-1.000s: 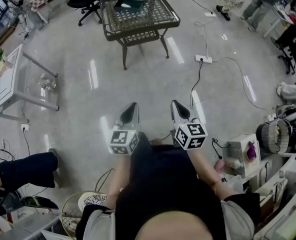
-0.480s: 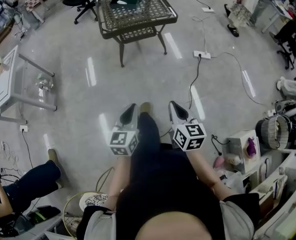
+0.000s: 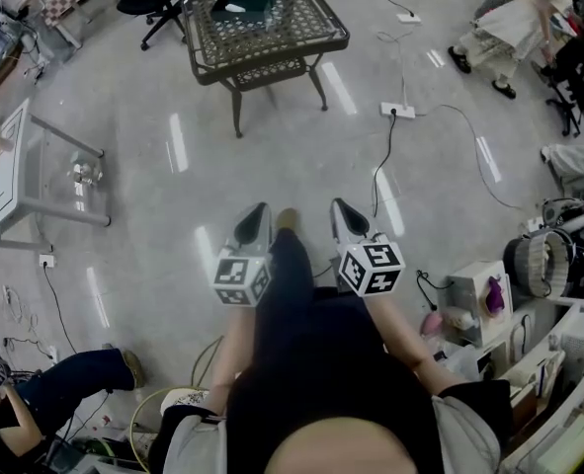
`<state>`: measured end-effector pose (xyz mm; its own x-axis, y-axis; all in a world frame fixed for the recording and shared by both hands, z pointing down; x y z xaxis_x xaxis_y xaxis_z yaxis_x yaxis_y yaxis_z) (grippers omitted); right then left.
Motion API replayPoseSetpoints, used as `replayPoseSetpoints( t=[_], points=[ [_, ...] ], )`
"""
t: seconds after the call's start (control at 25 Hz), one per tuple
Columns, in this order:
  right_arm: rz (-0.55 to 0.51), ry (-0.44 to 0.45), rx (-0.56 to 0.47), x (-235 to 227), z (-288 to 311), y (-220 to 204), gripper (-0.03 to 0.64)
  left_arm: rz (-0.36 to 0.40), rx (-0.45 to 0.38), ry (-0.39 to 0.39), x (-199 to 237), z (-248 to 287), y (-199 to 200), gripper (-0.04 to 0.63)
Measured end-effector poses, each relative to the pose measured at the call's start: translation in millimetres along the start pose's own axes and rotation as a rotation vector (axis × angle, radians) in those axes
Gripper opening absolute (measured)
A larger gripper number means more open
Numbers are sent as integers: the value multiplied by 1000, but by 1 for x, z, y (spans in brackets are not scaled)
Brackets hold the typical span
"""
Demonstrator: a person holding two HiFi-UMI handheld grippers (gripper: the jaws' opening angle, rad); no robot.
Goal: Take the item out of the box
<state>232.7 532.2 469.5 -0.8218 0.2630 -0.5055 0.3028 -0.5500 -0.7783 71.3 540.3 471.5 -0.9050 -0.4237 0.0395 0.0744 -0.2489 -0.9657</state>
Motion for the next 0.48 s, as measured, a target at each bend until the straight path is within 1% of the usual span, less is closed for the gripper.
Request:
replayPoseSetpoints(
  t=[0.2, 0.48],
  points=[
    [12, 5, -13, -3, 26, 19, 0, 15, 12, -5, 15, 24, 8, 8],
    [26, -18, 1, -1, 72, 43, 1, 13, 18, -23, 51, 61, 28, 8]
  ],
)
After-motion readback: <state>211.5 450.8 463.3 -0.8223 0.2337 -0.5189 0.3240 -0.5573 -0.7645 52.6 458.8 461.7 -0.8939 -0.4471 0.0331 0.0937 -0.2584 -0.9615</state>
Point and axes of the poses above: the fingertips, and each gripper's own axes: z forward along the fingers, x to its left, y out of its top, the point moved 2 cm from there along -z, backward along the fingers, and after that the axes turned 12 degrees about z, right-handed, at the moved point
